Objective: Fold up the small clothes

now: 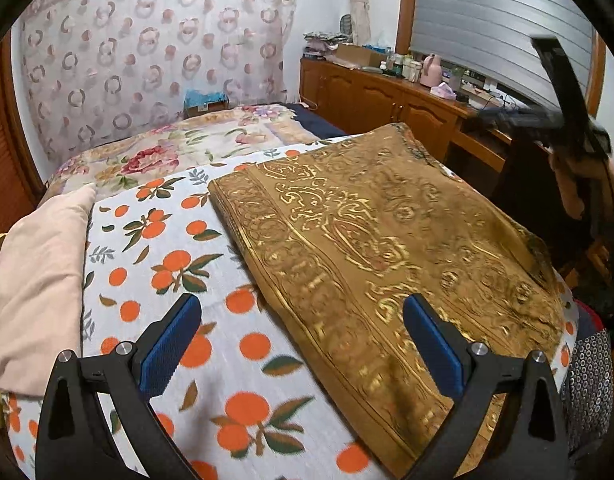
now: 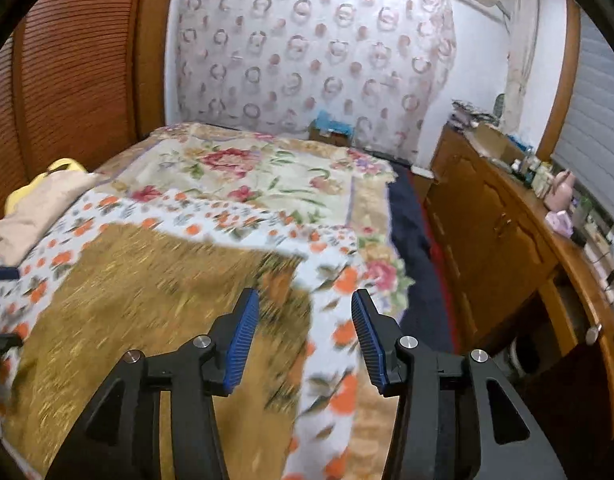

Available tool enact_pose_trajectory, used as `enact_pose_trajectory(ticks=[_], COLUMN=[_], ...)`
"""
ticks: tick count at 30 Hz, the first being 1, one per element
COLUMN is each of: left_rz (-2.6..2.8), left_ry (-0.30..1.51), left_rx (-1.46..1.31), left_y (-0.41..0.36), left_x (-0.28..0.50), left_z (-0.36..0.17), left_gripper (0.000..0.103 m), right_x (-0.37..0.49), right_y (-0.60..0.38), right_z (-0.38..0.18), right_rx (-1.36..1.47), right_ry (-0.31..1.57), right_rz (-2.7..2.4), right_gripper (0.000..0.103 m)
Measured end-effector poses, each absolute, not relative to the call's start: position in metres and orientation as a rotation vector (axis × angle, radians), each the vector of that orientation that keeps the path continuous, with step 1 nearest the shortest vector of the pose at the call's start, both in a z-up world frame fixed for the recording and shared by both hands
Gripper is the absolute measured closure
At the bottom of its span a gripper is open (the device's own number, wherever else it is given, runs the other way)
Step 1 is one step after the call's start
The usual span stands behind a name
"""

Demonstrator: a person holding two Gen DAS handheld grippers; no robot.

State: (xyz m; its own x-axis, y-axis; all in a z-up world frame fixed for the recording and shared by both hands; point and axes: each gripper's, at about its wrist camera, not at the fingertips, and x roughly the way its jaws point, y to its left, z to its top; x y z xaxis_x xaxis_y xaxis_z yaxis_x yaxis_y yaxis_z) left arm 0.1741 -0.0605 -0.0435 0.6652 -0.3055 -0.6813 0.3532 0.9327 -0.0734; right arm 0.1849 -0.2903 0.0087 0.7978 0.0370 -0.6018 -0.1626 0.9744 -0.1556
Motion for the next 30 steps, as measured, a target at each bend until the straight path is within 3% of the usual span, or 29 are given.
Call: enact_pose_trajectory(ticks=[12, 27, 28, 29, 30], left_rz=[-0.381, -0.408, -0.410, -0.412, -0.414], left_ry=[0.733, 0.767, 0.771, 0.776, 0.777], left_rx=[0.056, 0.056, 0.055, 0.056, 0.058], left_y=[-0.058, -0.066, -0.066, -0.067, -0.068], left_x=[0.135, 0.115, 0.115, 0.115, 0.114], left_z=[-0.039, -0.061, -0.062, -0.064, -0.065], left_gripper=[0.002, 0.001, 0.002, 0.002, 0.002], right_x=[0.088, 0.092, 0.093, 0.090, 0.087], right_y=[-0.297, -0.290, -0.289, -0.287, -0.287], right_z=[-0.042, -0.055, -0.058, -0.058, -0.055], right_rx=[-0.124, -0.050, -0.049, -0.065, -0.073], right_ry=[0.778, 0.810, 0.823, 0.830, 0.817], right_rz=[0.192, 0.162, 0.179, 0.187, 0.188], right_gripper=[0.052, 0.053, 0.075, 0.089, 0.096])
